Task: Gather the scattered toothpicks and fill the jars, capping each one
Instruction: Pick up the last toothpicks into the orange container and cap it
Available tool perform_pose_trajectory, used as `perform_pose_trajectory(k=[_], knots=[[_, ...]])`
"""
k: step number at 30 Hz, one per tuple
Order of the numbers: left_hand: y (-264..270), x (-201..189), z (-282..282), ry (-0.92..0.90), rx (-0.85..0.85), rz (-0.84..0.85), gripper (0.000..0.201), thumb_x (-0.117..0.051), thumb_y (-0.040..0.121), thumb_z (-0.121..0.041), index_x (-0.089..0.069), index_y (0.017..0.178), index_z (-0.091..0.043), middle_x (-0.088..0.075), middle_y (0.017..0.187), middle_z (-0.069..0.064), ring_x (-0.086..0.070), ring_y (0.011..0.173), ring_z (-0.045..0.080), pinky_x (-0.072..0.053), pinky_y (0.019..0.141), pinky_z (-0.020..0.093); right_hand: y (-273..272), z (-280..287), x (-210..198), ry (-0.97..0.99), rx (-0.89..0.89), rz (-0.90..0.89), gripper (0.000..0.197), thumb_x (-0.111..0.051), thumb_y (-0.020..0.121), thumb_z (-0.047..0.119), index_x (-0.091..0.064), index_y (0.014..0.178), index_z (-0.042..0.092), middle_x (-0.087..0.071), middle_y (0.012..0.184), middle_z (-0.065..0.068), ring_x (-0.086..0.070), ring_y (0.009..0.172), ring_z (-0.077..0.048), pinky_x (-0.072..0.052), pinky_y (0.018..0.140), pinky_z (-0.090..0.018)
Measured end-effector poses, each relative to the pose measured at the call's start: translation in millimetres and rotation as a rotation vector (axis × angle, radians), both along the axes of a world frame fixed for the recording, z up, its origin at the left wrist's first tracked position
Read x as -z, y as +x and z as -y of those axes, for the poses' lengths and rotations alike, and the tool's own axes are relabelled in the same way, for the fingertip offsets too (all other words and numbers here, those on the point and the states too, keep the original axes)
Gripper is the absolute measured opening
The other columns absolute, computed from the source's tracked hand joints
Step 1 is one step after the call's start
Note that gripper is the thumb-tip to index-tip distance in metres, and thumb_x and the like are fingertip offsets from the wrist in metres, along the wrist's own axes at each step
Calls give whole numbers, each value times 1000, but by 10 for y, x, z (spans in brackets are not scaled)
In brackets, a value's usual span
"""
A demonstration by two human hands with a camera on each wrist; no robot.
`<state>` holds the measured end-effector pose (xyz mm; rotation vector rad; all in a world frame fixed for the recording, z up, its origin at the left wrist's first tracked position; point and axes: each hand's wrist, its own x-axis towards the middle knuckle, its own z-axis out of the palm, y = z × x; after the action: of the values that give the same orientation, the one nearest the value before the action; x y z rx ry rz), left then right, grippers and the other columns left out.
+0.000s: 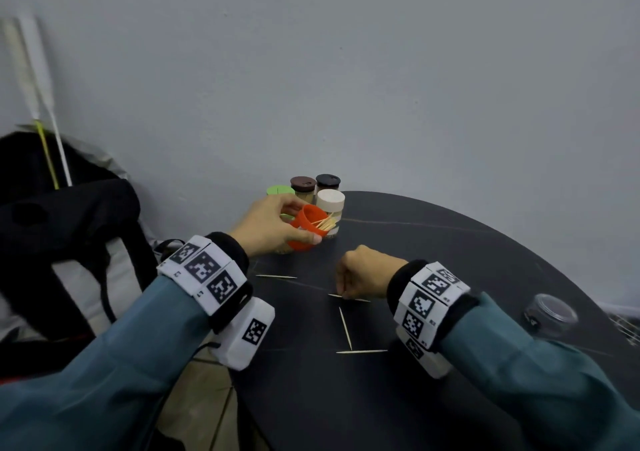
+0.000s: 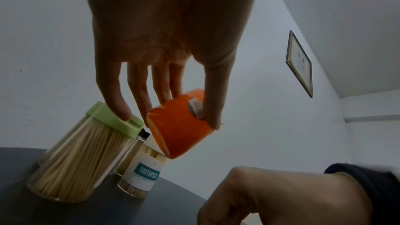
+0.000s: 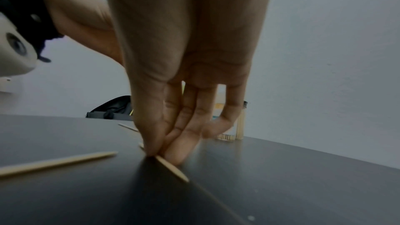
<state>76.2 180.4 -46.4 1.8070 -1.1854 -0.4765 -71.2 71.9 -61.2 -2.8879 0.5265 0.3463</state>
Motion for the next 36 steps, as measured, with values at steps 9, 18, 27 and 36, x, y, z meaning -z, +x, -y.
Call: perform_pose_trajectory(k=[9,18,27,36], knots=[[-22,-2,21,9,-2,14,59,-82,68,-20,-56,120,-15,-57,113,-1,-53,107,15,-43,91,28,-131,-182,-19,102,152,-87,37,-75,74,36,-66,88,3,-60,60,0,-62,65,-15,-54,70,-29],[-85,-8,90,10,20,39,60,-82,68,-21,-56,122,-14,-58,118,1,-53,109,16,-44,92,28,-141,-278,-23,41,110,-94,8,-68,78,8,-63,83,9,-66,99,-9,-63,92,-25,-55,82,-37],[-101,-6,103,-5,40,28,54,-82,68,-17,-57,117,-13,-58,111,0,-54,105,15,-44,92,28,-243,-246,-77,-103,37,-159,24,-68,81,23,-64,99,9,-63,103,-6,-61,96,-24,-49,76,-31],[-143,-6,191,-15,61,15,56,-83,67,-18,-59,117,-12,-60,113,1,-55,105,14,-44,91,26,-525,78,-448,50,86,416,10,-67,82,11,-63,81,20,-62,72,11,-57,63,4,-42,64,-4]])
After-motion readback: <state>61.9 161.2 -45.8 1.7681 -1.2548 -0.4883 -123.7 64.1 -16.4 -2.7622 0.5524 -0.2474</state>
